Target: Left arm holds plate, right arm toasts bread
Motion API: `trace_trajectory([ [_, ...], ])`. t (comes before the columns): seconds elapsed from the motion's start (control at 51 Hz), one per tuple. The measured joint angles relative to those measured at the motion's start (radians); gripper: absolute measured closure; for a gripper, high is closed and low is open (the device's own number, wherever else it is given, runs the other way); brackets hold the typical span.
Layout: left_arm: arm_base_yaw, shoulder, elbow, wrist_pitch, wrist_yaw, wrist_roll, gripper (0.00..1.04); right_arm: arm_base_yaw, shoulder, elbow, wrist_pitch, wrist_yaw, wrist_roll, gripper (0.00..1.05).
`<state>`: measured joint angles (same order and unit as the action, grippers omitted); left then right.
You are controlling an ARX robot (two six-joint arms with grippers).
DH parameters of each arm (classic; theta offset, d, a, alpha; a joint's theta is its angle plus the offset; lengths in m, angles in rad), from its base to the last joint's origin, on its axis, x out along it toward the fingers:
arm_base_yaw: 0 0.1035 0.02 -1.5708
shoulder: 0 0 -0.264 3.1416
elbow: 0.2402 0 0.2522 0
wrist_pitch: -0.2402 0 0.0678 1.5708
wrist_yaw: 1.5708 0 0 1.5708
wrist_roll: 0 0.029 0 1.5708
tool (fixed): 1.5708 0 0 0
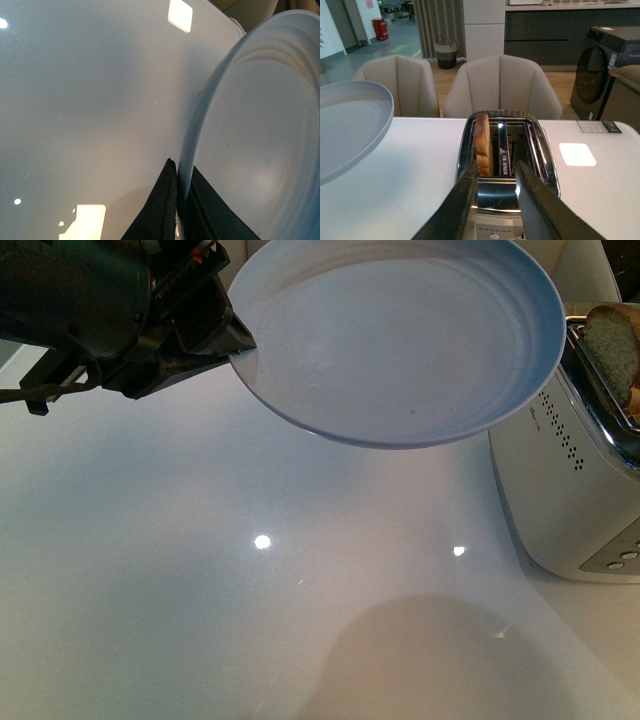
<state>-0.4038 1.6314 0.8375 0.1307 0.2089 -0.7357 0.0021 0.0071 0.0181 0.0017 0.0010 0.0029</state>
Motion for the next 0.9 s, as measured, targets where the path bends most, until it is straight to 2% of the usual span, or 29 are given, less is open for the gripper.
trace_trajectory([
  [0.196, 0.000, 0.000, 0.000, 0.000, 0.000, 0.000, 1.02, 0.000, 0.000, 0.000, 0.000, 0.000, 0.000, 0.34],
  [0.314, 0.000, 0.000, 0.000, 0.000, 0.000, 0.000, 1.02, 0.000, 0.000, 0.000, 0.000, 0.000, 0.000, 0.19],
  [0.373, 0.000, 0.000, 0.000, 0.000, 0.000, 0.000, 1.02, 0.000, 0.000, 0.000, 0.000, 0.000, 0.000, 0.07],
  [0.902, 0.000, 0.000, 0.000, 0.000, 0.000, 0.000, 1.02, 0.000, 0.000, 0.000, 0.000, 0.000, 0.000, 0.09],
])
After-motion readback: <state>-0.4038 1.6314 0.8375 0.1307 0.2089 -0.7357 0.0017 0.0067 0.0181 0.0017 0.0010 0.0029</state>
